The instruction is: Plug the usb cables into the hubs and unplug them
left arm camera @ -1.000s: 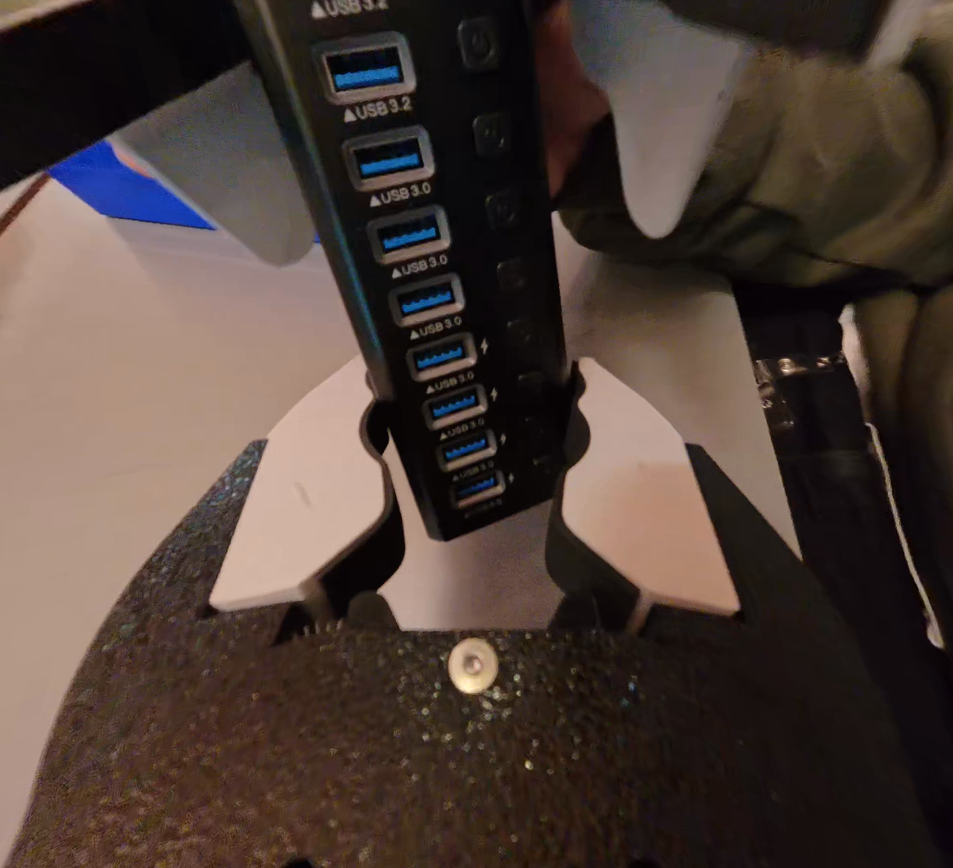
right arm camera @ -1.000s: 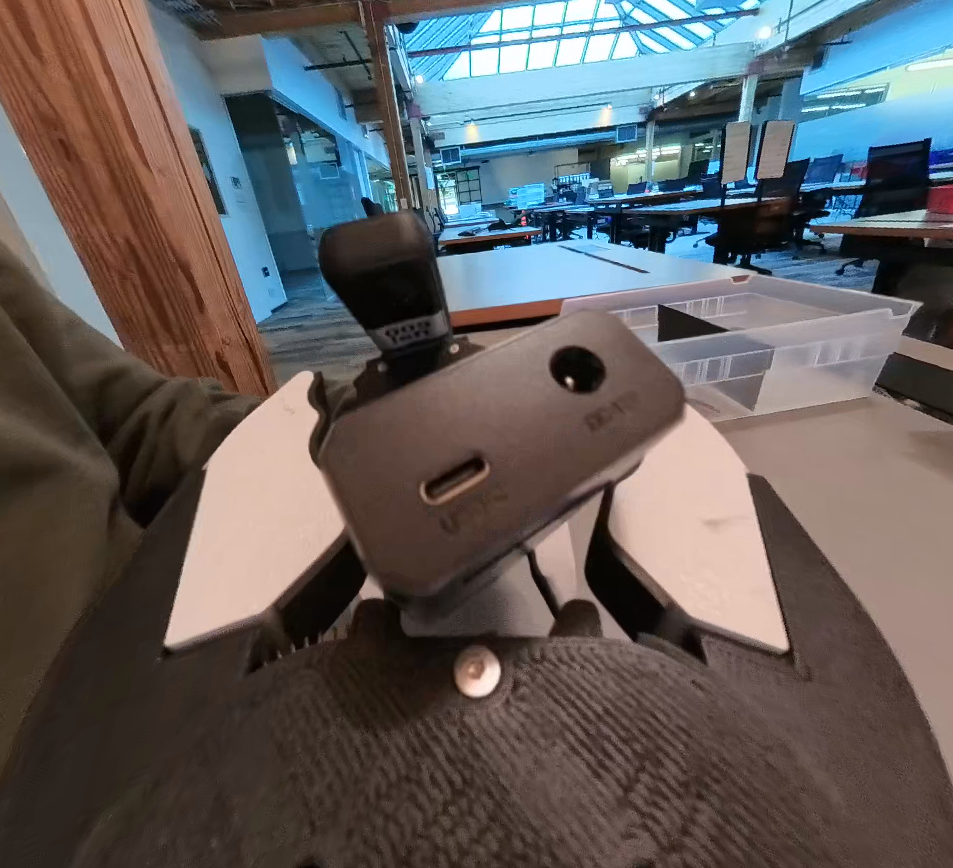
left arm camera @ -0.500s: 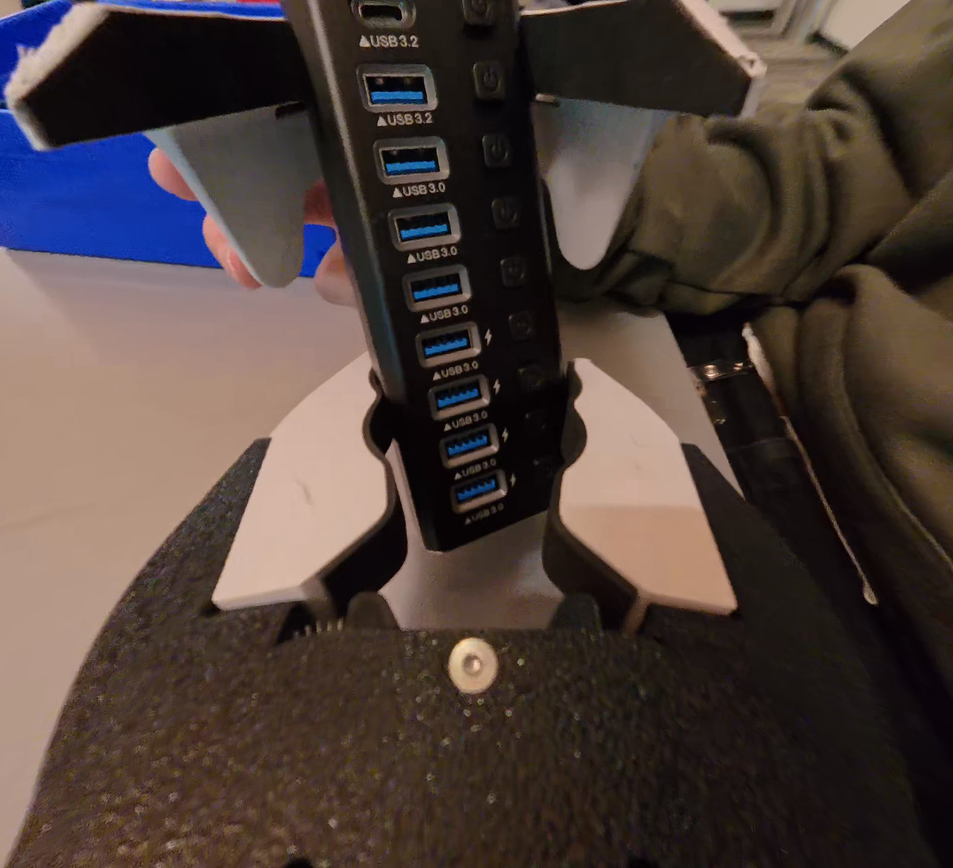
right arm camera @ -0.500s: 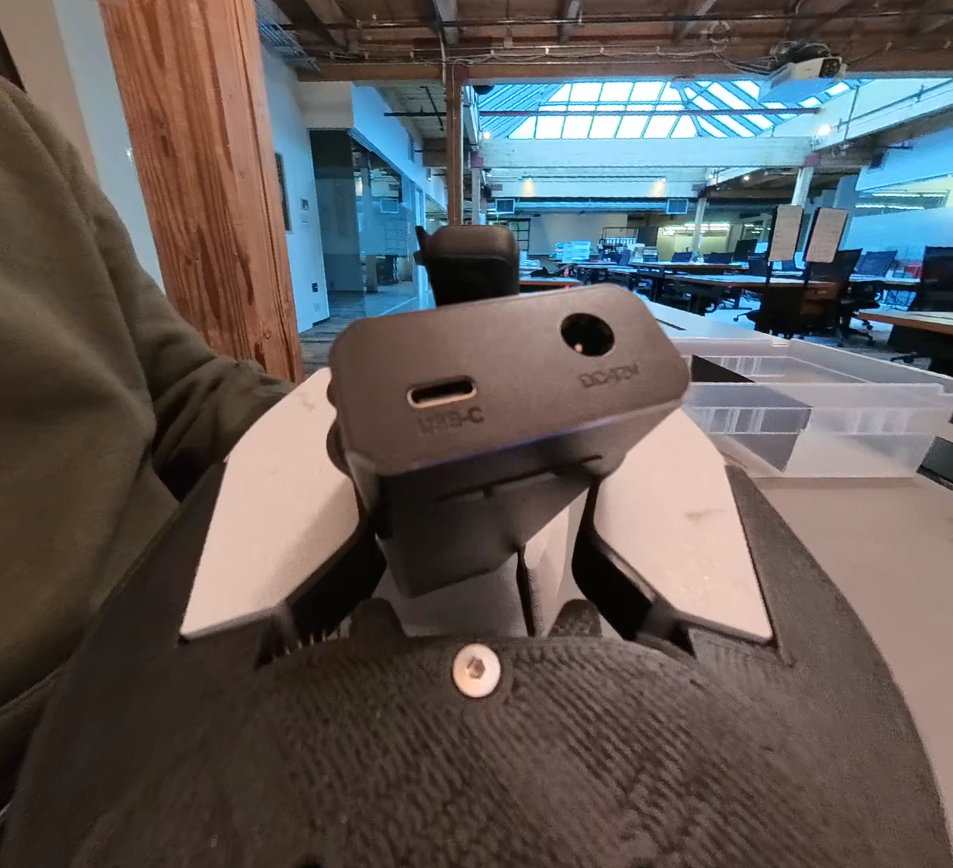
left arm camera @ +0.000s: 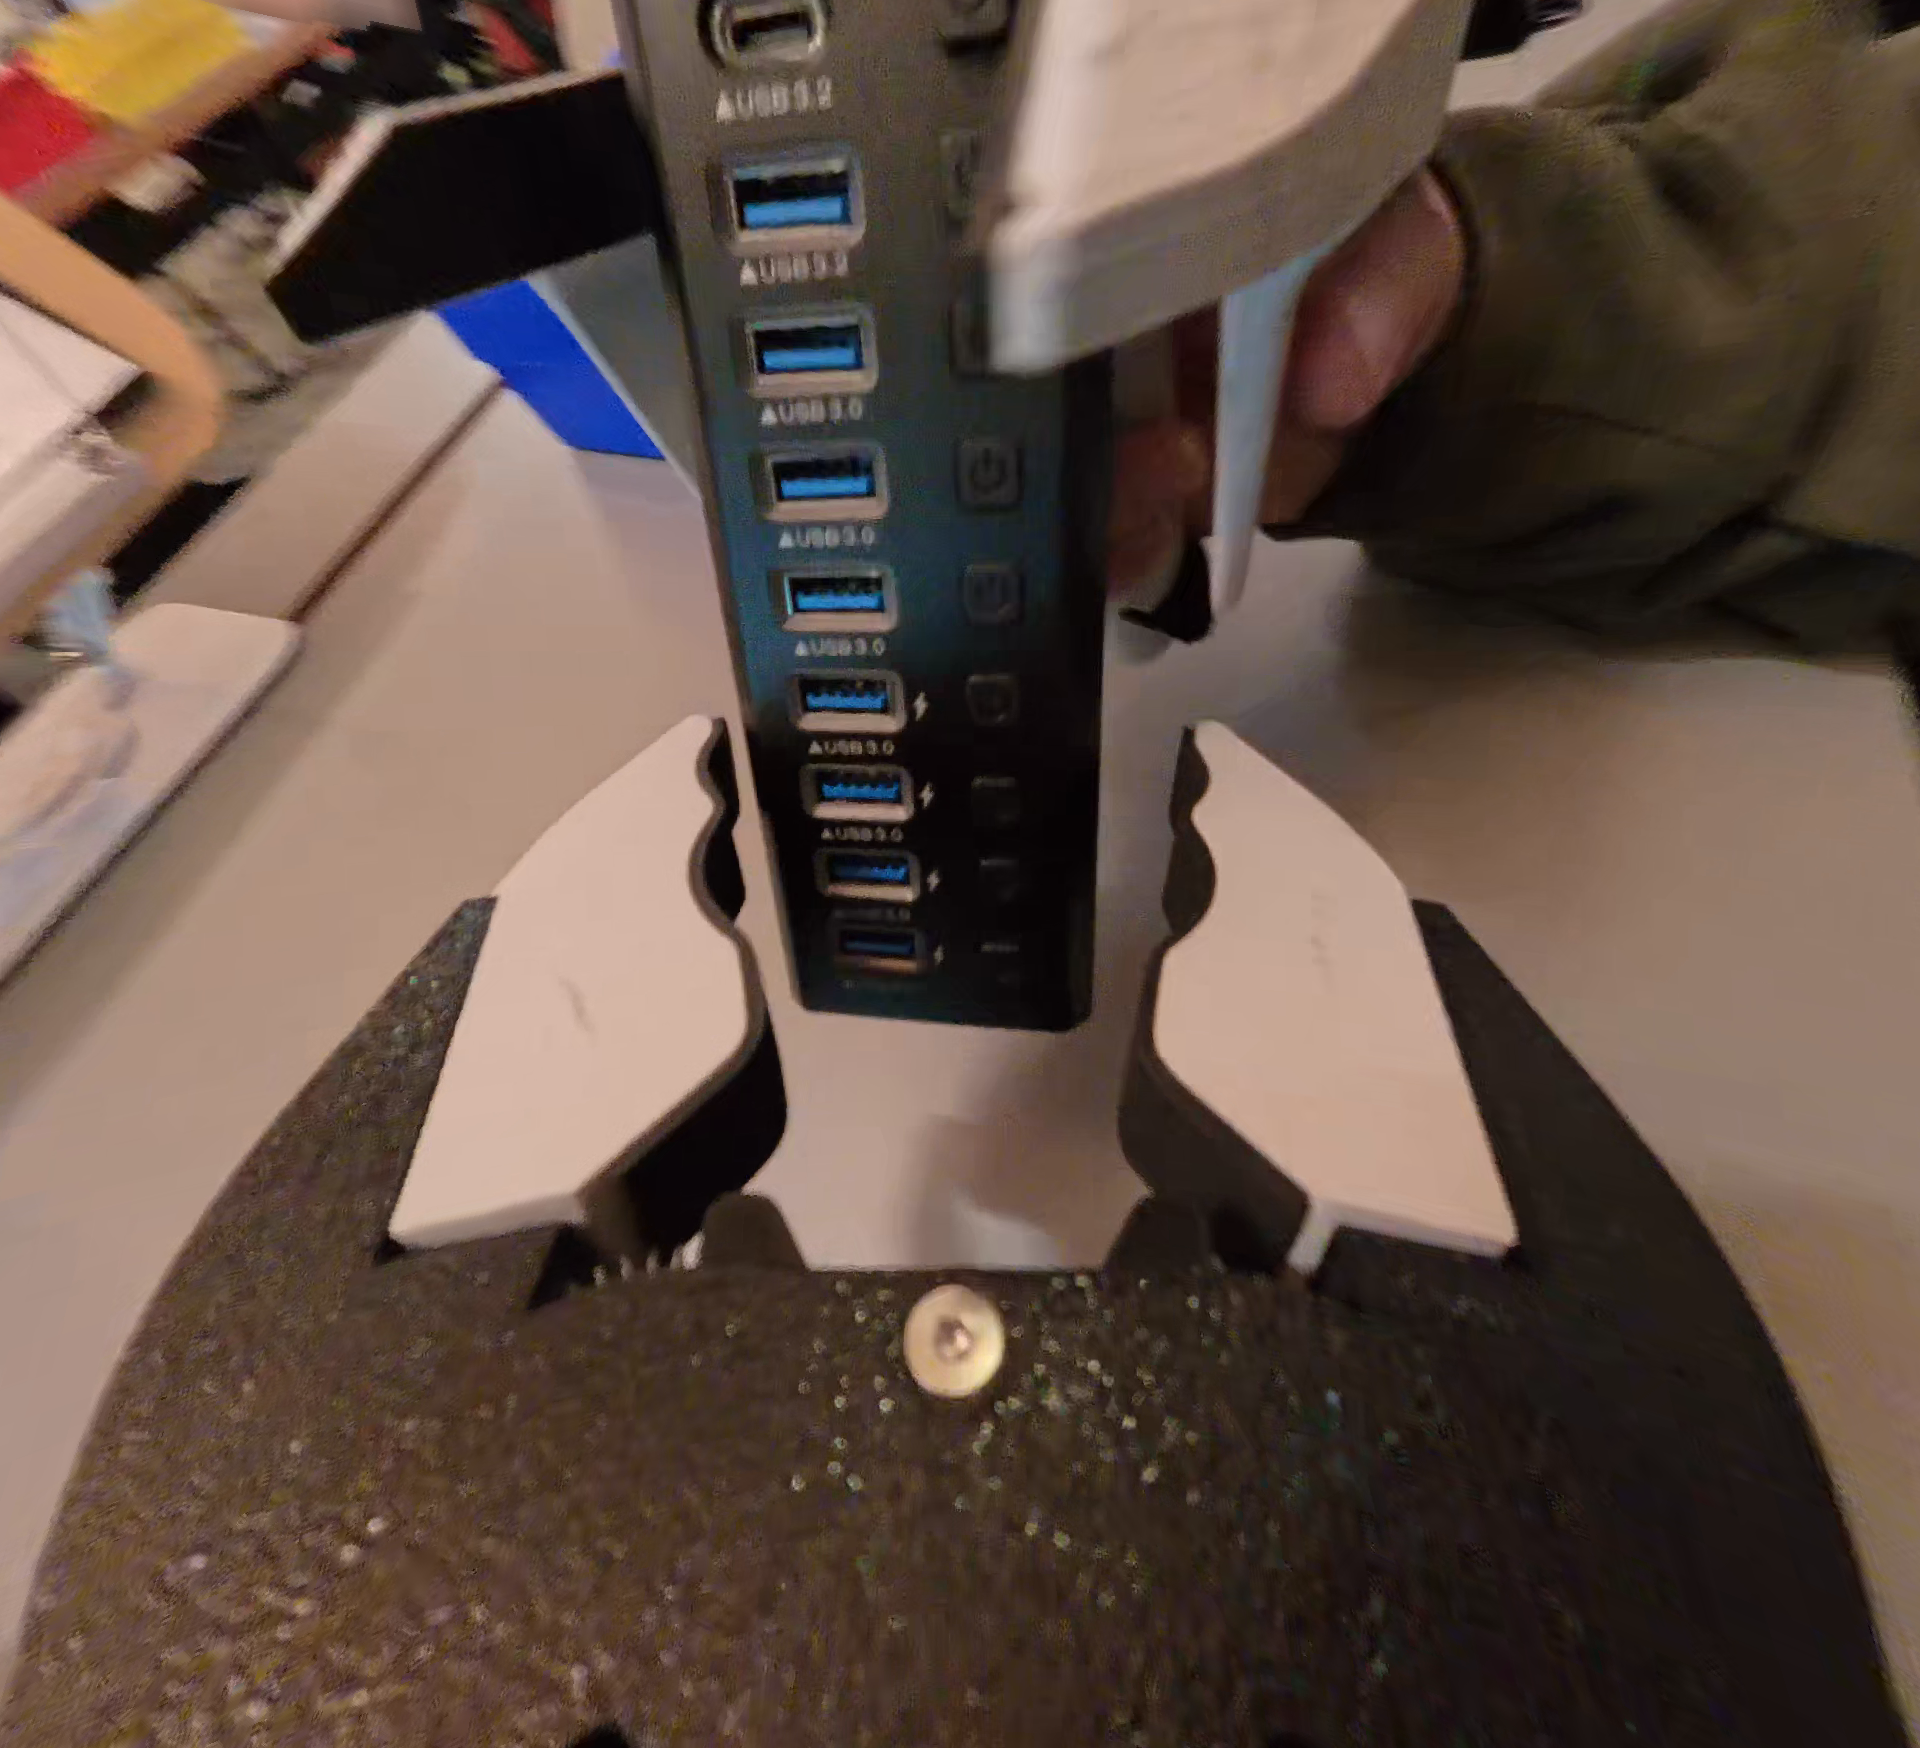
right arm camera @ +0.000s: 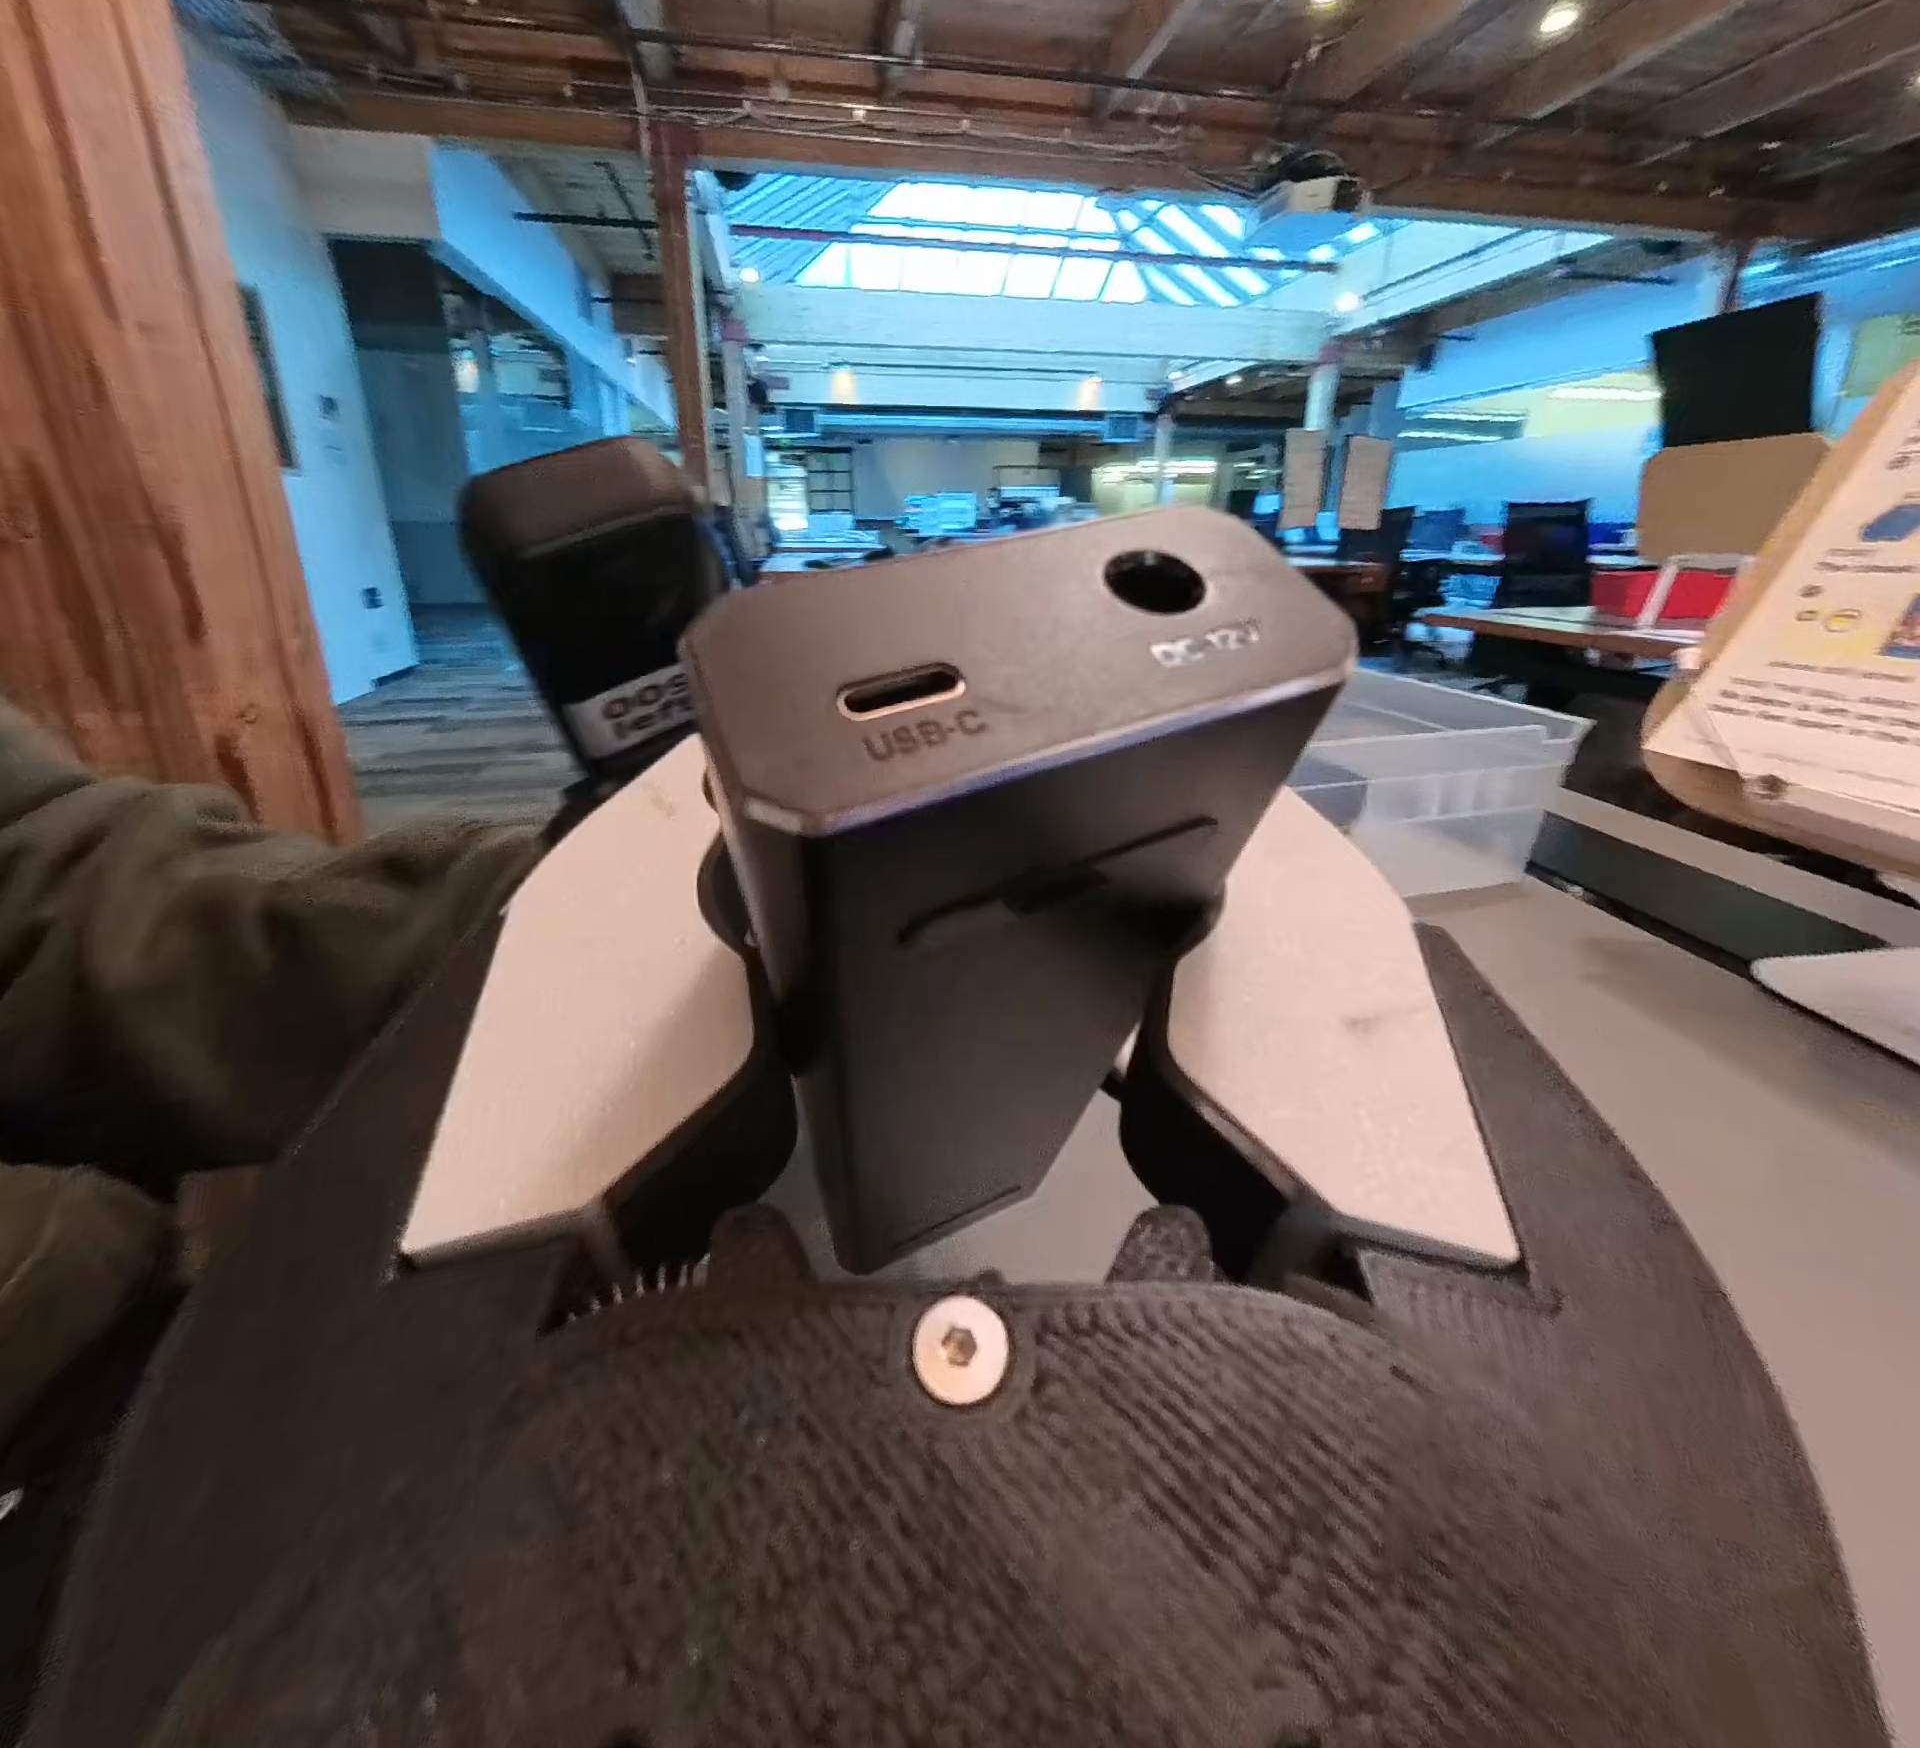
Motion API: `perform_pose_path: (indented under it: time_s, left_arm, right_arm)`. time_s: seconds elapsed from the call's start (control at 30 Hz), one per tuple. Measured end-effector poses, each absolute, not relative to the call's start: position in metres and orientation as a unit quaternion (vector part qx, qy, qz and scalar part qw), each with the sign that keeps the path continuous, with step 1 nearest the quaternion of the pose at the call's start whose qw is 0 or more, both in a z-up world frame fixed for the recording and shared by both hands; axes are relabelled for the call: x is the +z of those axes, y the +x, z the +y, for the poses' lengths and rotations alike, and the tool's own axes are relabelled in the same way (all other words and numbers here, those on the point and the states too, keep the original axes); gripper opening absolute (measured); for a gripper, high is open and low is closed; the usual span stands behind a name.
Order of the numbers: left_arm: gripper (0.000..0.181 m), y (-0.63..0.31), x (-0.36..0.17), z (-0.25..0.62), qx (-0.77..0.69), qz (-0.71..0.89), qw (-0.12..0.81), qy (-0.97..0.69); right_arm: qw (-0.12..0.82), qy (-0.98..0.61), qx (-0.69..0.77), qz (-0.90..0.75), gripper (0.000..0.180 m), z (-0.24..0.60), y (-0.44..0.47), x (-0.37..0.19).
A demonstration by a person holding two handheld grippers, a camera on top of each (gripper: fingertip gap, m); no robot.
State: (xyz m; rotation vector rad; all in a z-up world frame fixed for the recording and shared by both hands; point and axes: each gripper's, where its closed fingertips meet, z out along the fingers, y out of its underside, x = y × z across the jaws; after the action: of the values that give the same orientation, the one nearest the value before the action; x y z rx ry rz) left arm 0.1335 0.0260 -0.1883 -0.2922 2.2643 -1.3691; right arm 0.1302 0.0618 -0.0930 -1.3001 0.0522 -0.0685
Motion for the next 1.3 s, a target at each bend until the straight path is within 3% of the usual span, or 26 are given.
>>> perform_pose_path:
  time_s: [0.1,0.27,0.57,0.77,0.9,1.13,1.23,1.3]
  left_arm:
    - [0.063,0.142,-0.192,0.024,-0.478,0.827,0.273,-0.117]
    - [0.061,0.139,-0.195,0.023,-0.499,0.823,0.246,-0.116]
    - [0.06,0.11,-0.176,0.011,-0.638,0.759,0.082,-0.099]
    - [0.06,0.119,-0.176,0.012,-0.644,0.749,0.086,-0.128]
    - [0.06,0.111,-0.171,0.013,-0.663,0.739,0.042,-0.116]
    - [0.06,0.107,-0.18,0.015,-0.628,0.77,0.054,-0.101]
    - [0.074,0.116,-0.184,0.022,-0.606,0.781,0.089,-0.12]
    - [0.073,0.115,-0.19,0.023,-0.591,0.793,0.087,-0.118]
  right_arm:
    - [0.797,-0.602,-0.032,0.021,0.08,0.066,0.127,-0.091]
    - [0.779,-0.626,-0.037,0.003,0.079,0.066,0.122,-0.098]
    - [0.787,-0.617,0.008,-0.011,0.077,0.065,0.111,-0.096]
    - [0.752,-0.659,0.004,0.019,0.092,0.076,0.117,-0.111]
    - [0.765,-0.642,0.047,0.018,0.074,0.075,0.112,-0.103]
    - [0.735,-0.678,0.026,-0.009,0.073,0.081,0.105,-0.112]
    - [0.753,-0.657,0.028,0.023,0.073,0.073,0.117,-0.105]
    - [0.761,-0.647,0.018,0.046,0.073,0.066,0.127,-0.103]
